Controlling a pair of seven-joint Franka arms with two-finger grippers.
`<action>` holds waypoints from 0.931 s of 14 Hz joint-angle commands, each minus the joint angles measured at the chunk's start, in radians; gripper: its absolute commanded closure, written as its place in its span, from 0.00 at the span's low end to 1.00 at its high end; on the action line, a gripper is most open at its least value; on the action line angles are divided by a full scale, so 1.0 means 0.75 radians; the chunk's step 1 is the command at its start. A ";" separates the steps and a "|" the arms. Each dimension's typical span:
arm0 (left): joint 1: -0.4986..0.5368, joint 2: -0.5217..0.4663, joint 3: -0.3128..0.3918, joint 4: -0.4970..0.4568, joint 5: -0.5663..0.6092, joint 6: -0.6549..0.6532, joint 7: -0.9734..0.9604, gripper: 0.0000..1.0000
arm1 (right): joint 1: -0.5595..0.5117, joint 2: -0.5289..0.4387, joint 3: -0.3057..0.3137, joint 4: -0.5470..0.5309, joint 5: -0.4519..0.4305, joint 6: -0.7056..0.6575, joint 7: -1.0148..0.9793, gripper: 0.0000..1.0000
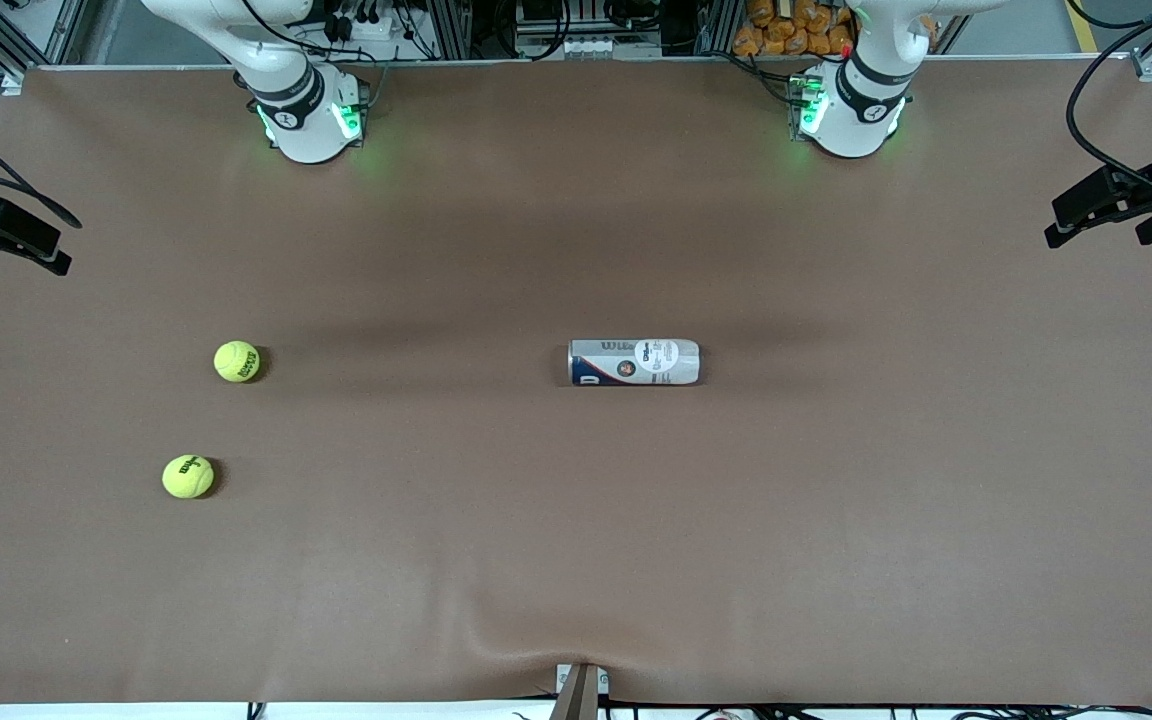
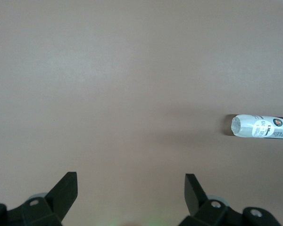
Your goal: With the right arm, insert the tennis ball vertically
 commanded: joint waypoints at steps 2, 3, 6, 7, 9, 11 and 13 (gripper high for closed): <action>0.004 0.011 -0.002 0.034 -0.006 -0.032 0.018 0.00 | -0.013 0.006 0.011 0.012 -0.013 -0.010 0.015 0.00; 0.002 0.011 -0.002 0.032 -0.012 -0.032 0.016 0.00 | -0.013 0.006 0.011 0.012 -0.013 -0.012 0.015 0.00; 0.002 0.011 -0.002 0.028 -0.014 -0.032 0.016 0.00 | -0.011 0.006 0.011 0.012 -0.013 -0.010 0.015 0.00; 0.000 0.013 -0.002 0.024 -0.014 -0.040 0.014 0.00 | -0.011 0.006 0.011 0.012 -0.013 -0.012 0.015 0.00; -0.004 0.017 -0.004 0.024 -0.020 -0.083 0.020 0.00 | -0.013 0.006 0.011 0.012 -0.013 -0.012 0.015 0.00; -0.017 0.033 -0.021 0.028 -0.023 -0.084 0.022 0.00 | -0.013 0.006 0.011 0.012 -0.013 -0.012 0.015 0.00; -0.025 0.054 -0.057 0.030 -0.031 -0.084 0.037 0.00 | -0.015 0.006 0.011 0.010 -0.013 -0.012 0.015 0.00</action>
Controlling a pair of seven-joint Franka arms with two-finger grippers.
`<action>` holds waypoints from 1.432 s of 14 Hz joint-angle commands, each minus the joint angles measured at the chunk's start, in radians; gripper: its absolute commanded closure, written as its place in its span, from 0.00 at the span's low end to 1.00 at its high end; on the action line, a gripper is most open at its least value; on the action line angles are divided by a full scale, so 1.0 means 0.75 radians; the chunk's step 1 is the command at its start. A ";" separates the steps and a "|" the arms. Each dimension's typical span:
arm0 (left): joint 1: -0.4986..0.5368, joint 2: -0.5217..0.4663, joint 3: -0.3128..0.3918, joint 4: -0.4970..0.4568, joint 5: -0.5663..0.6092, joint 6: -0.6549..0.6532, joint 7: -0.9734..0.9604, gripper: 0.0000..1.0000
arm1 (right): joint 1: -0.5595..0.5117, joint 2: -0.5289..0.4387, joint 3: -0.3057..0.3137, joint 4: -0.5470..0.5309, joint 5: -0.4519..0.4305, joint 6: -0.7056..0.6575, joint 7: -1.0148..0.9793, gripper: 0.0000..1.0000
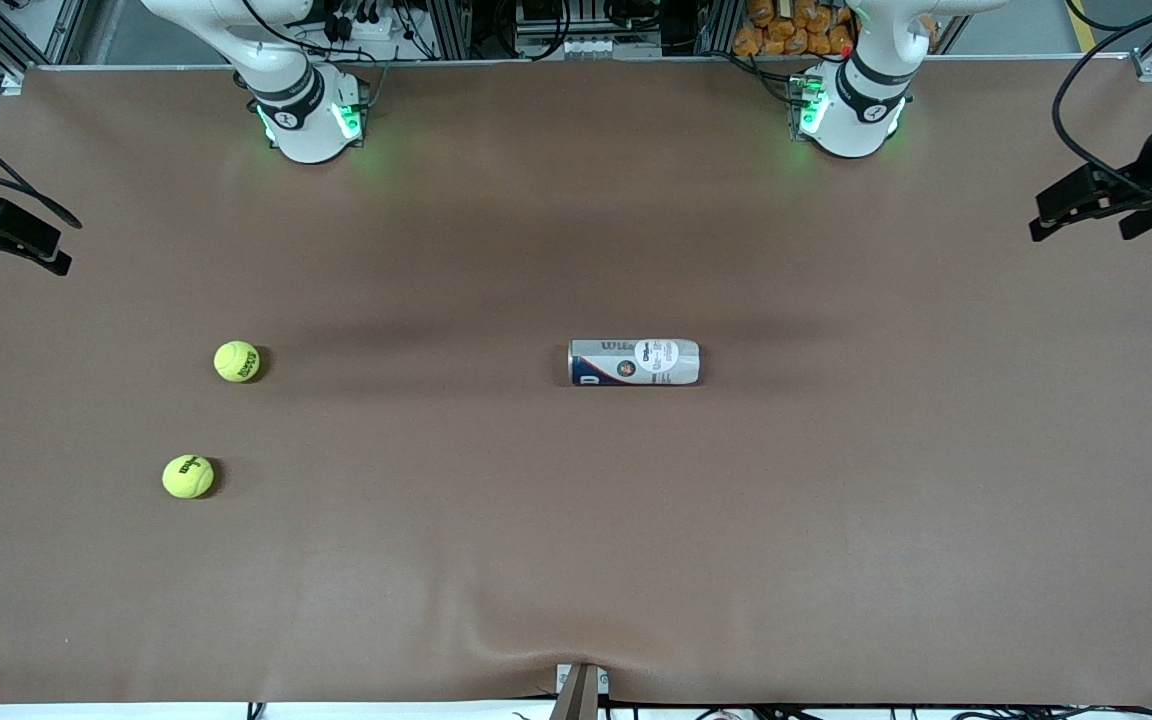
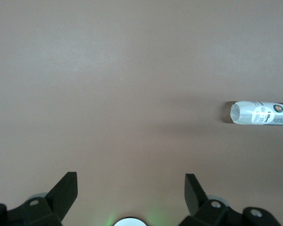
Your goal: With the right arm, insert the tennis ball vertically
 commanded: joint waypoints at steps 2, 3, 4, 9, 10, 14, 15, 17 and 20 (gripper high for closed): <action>-0.008 0.094 -0.058 0.047 -0.060 -0.018 0.043 0.00 | -0.015 0.005 0.011 0.011 -0.013 -0.011 0.015 0.00; -0.008 0.127 -0.062 0.079 -0.103 -0.018 0.091 0.00 | -0.019 0.005 0.011 0.008 -0.013 -0.011 0.015 0.00; -0.008 0.158 -0.074 0.110 -0.124 -0.018 0.118 0.00 | -0.019 0.005 0.011 0.008 -0.013 -0.011 0.013 0.00; -0.014 0.291 -0.195 0.162 -0.122 -0.010 0.382 0.00 | -0.019 0.005 0.011 0.008 -0.013 -0.011 0.013 0.00; -0.018 0.311 -0.230 0.162 -0.120 -0.002 0.399 0.00 | -0.019 0.005 0.011 0.008 -0.013 -0.011 0.013 0.00; -0.191 0.375 -0.283 0.164 0.043 0.078 0.525 0.00 | -0.017 0.005 0.011 0.010 -0.013 -0.011 0.015 0.00; -0.222 0.405 -0.285 0.164 0.044 0.106 0.576 0.00 | -0.015 0.005 0.011 0.011 -0.013 -0.011 0.015 0.00; -0.259 0.481 -0.295 0.164 0.038 0.204 0.756 0.00 | -0.017 0.005 0.011 0.008 -0.011 -0.013 0.013 0.00; -0.263 0.598 -0.308 0.160 0.001 0.355 1.117 0.00 | -0.017 0.005 0.011 0.010 -0.011 -0.011 0.013 0.00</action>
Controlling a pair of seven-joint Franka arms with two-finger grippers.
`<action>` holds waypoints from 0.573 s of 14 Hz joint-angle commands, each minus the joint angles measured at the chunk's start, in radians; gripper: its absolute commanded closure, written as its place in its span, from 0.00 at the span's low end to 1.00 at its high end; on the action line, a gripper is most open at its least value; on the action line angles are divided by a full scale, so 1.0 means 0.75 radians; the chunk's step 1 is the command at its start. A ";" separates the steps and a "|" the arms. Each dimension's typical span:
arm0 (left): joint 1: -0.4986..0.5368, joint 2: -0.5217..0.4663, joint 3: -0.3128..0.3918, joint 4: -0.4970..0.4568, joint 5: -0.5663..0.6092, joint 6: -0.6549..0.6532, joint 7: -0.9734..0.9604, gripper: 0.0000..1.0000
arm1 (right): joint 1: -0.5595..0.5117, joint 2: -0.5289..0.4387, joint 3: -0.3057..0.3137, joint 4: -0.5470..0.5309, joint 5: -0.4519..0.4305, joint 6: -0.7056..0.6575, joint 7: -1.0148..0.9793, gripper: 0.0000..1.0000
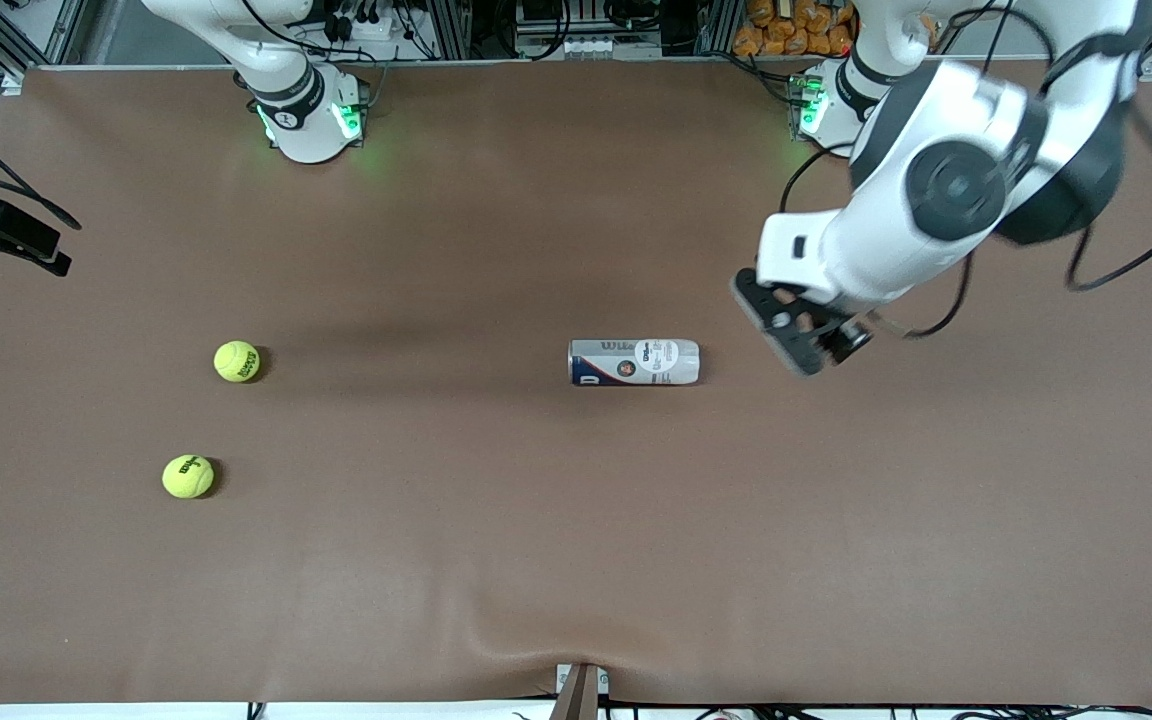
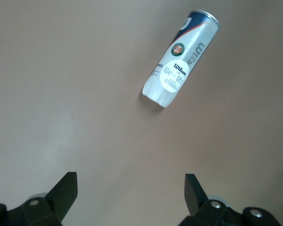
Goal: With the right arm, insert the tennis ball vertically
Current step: 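Move the left gripper down over the lying white tennis ball can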
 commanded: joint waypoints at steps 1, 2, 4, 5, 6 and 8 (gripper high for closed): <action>-0.002 0.103 -0.027 0.032 -0.006 0.109 0.265 0.00 | -0.011 0.002 0.014 0.012 -0.013 -0.009 0.015 0.00; -0.030 0.117 -0.027 0.032 0.008 0.117 0.276 0.00 | -0.013 0.002 0.012 0.012 -0.011 -0.011 0.013 0.00; -0.106 0.133 -0.027 0.018 0.079 0.170 0.278 0.00 | -0.015 0.002 0.012 0.010 -0.011 -0.011 0.013 0.00; -0.128 0.158 -0.029 0.010 0.128 0.209 0.280 0.00 | -0.013 0.002 0.012 0.010 -0.011 -0.011 0.013 0.00; -0.135 0.188 -0.035 0.006 0.149 0.246 0.282 0.00 | -0.013 0.002 0.012 0.010 -0.011 -0.011 0.013 0.00; -0.171 0.219 -0.045 -0.043 0.159 0.325 0.280 0.00 | -0.013 0.002 0.012 0.010 -0.011 -0.011 0.013 0.00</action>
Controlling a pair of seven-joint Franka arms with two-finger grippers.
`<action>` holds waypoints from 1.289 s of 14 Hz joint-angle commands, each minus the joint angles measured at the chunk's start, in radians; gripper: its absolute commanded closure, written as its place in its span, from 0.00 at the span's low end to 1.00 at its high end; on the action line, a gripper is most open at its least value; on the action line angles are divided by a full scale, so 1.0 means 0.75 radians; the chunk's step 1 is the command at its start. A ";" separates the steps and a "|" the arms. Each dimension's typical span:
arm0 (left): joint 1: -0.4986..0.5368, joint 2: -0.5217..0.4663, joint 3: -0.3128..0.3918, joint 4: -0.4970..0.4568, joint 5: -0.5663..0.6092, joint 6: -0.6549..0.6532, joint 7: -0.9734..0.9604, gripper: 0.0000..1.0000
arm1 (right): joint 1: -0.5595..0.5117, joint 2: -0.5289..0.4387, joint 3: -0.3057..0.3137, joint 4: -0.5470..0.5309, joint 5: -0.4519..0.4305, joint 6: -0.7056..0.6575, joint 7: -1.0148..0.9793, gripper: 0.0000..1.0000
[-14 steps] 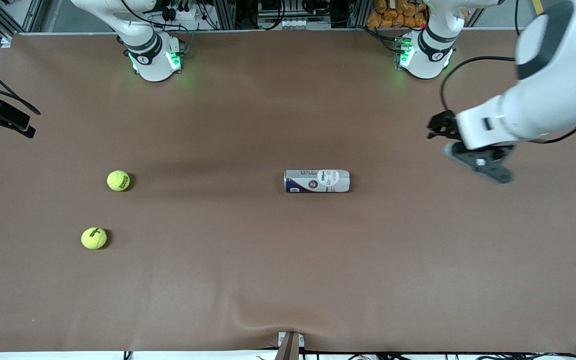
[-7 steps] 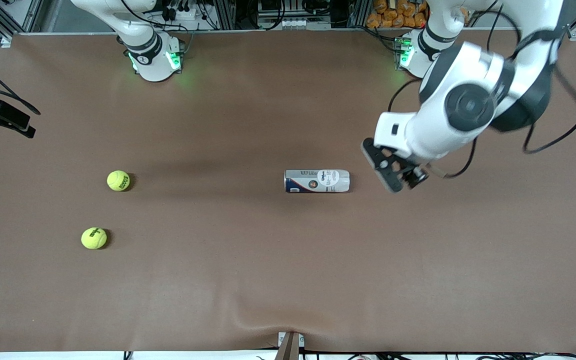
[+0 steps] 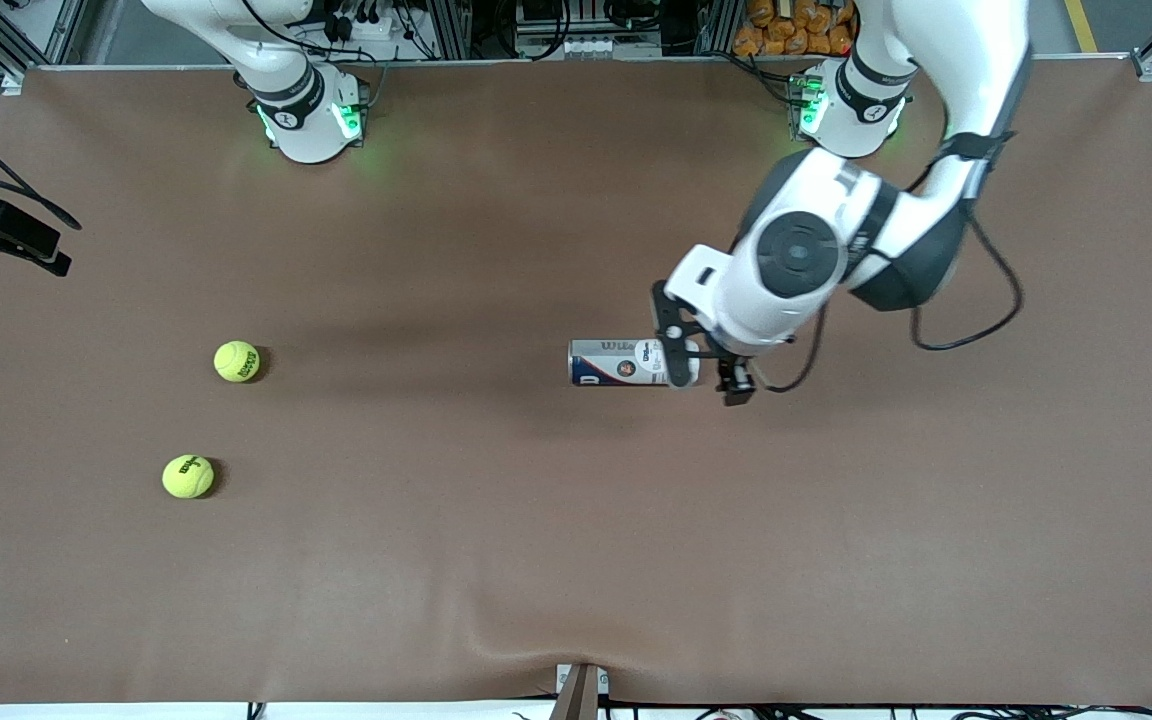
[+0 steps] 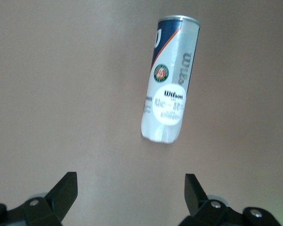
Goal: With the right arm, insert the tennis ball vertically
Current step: 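Move the left gripper down over the lying white tennis ball can, then grasp the can with the left gripper and stand it upright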
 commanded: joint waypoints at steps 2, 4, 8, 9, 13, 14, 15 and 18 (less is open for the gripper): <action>-0.019 0.074 -0.008 -0.074 0.053 0.190 0.016 0.00 | -0.015 0.002 0.012 0.010 -0.011 -0.011 0.013 0.00; -0.051 0.115 -0.010 -0.074 0.102 0.250 0.014 0.00 | -0.011 0.002 0.012 0.012 -0.011 -0.011 0.015 0.00; -0.092 0.168 -0.008 -0.155 0.126 0.405 -0.003 0.00 | -0.013 0.002 0.012 0.010 -0.011 -0.013 0.013 0.00; -0.092 0.168 -0.008 -0.186 0.157 0.446 -0.003 0.00 | -0.013 0.002 0.012 0.010 -0.011 -0.013 0.013 0.00; -0.107 0.174 -0.008 -0.236 0.206 0.500 -0.007 0.00 | -0.013 0.002 0.012 0.010 -0.011 -0.011 0.013 0.00; -0.137 0.174 -0.004 -0.266 0.208 0.540 -0.033 0.00 | -0.013 0.002 0.012 0.012 -0.011 -0.011 0.011 0.00; -0.145 0.174 -0.004 -0.278 0.220 0.557 -0.070 0.00 | -0.013 0.002 0.012 0.012 -0.011 -0.011 0.013 0.00; -0.170 0.164 -0.004 -0.311 0.259 0.555 -0.107 0.00 | -0.013 0.002 0.012 0.010 -0.011 -0.013 0.011 0.00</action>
